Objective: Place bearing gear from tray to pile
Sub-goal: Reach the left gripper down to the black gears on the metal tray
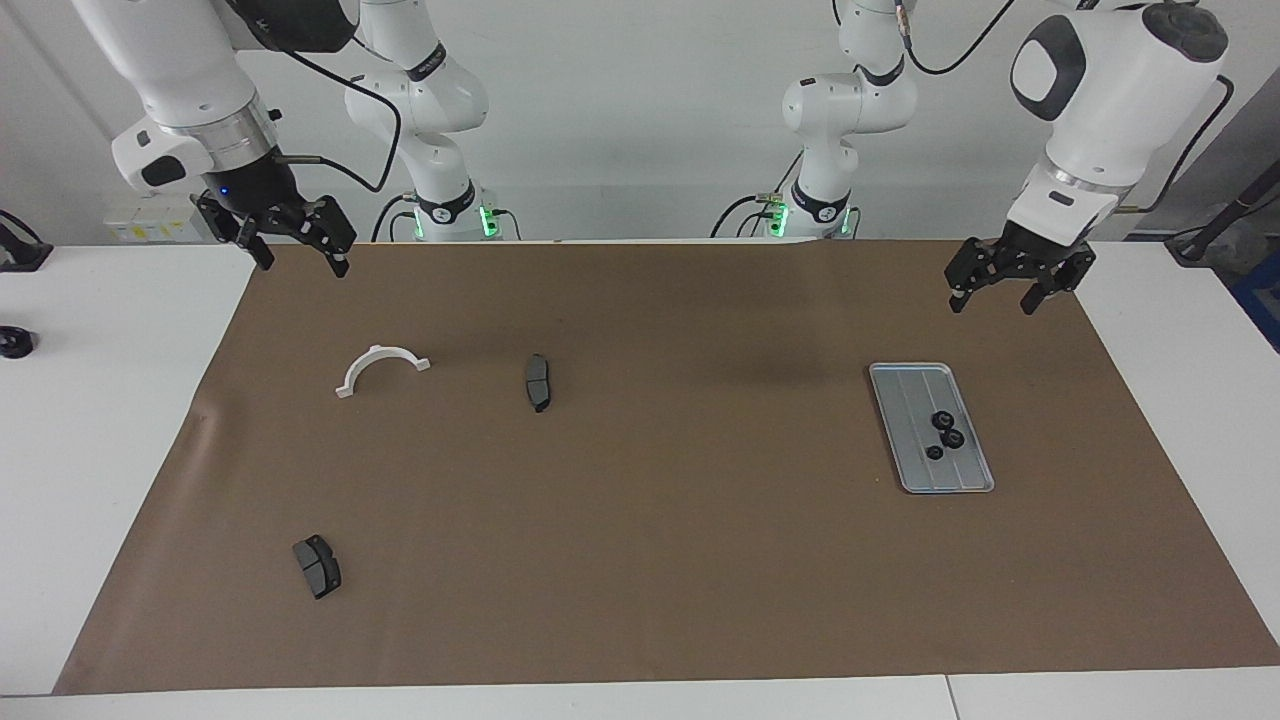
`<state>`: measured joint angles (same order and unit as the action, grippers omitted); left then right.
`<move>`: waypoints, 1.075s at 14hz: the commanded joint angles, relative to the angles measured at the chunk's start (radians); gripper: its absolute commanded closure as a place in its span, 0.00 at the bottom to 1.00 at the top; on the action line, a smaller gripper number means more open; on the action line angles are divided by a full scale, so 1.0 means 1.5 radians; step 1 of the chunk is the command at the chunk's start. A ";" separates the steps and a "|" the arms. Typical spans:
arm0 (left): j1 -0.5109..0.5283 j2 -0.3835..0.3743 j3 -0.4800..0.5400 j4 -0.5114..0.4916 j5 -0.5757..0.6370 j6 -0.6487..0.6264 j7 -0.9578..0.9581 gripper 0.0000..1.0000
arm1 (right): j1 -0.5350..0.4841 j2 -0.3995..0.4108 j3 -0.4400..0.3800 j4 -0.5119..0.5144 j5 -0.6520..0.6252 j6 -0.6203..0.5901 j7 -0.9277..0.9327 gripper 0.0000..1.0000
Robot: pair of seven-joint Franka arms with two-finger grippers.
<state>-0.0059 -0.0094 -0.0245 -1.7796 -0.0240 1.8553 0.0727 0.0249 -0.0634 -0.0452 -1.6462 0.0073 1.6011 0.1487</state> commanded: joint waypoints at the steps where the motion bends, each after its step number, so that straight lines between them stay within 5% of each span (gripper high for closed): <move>1: 0.008 0.032 -0.001 -0.057 0.004 0.099 -0.001 0.00 | 0.000 -0.005 0.002 0.001 0.008 -0.012 0.007 0.00; 5: 0.025 0.091 -0.002 -0.130 0.004 0.259 0.004 0.00 | 0.000 -0.005 0.002 0.001 0.008 -0.012 0.007 0.00; 10: 0.032 0.184 -0.002 -0.147 0.004 0.355 0.024 0.01 | 0.000 -0.005 0.002 0.001 0.008 -0.012 0.007 0.00; 13: 0.036 0.192 -0.002 -0.163 0.004 0.392 0.025 0.27 | 0.000 -0.005 0.002 0.001 0.008 -0.012 0.008 0.00; 15: 0.032 0.216 -0.002 -0.161 0.004 0.421 0.025 0.28 | 0.000 -0.005 0.002 0.001 0.008 -0.012 0.007 0.00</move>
<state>0.0331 0.3006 -0.0207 -2.0022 -0.0240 2.4249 0.0968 0.0248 -0.0634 -0.0452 -1.6462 0.0073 1.6010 0.1487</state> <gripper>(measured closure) 0.260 0.000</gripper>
